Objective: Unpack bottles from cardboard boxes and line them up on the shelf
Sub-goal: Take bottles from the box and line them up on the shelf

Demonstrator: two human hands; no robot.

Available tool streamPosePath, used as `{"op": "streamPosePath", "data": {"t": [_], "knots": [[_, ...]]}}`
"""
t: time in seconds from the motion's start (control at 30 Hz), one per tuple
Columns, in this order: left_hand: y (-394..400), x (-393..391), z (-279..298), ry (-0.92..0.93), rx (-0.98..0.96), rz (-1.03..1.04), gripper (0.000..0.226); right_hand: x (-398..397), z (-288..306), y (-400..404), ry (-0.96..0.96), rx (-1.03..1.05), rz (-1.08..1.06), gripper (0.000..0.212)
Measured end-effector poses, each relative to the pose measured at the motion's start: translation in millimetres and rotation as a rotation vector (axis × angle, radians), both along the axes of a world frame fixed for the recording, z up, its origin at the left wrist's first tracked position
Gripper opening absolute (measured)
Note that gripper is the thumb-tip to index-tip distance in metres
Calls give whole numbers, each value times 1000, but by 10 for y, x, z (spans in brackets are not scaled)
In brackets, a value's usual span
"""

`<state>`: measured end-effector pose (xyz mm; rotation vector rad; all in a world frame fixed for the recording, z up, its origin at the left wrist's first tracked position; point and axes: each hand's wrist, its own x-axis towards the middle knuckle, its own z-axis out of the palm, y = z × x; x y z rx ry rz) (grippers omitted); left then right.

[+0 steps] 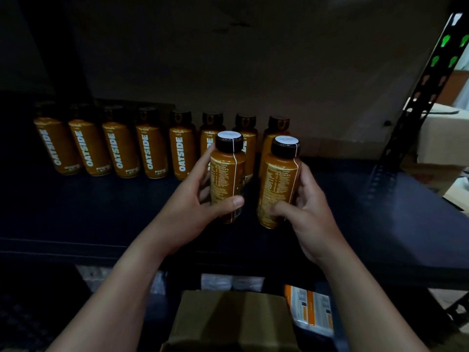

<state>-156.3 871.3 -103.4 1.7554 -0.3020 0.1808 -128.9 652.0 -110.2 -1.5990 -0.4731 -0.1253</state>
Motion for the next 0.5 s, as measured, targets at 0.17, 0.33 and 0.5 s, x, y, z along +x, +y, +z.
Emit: {"op": "streamPosePath", "data": {"t": [0.17,0.33,0.5], "knots": [[78,-18,-46,52,-39,-6,92,-9,-15,-4,27,-22,-42,80],[18,10,-60,13,26,125,90,-45,-10,18,-31,-80,-94,72],[-54,24,-117,-59,128,208,94,-72,-28,31,-55,-109,-128,82]]}}
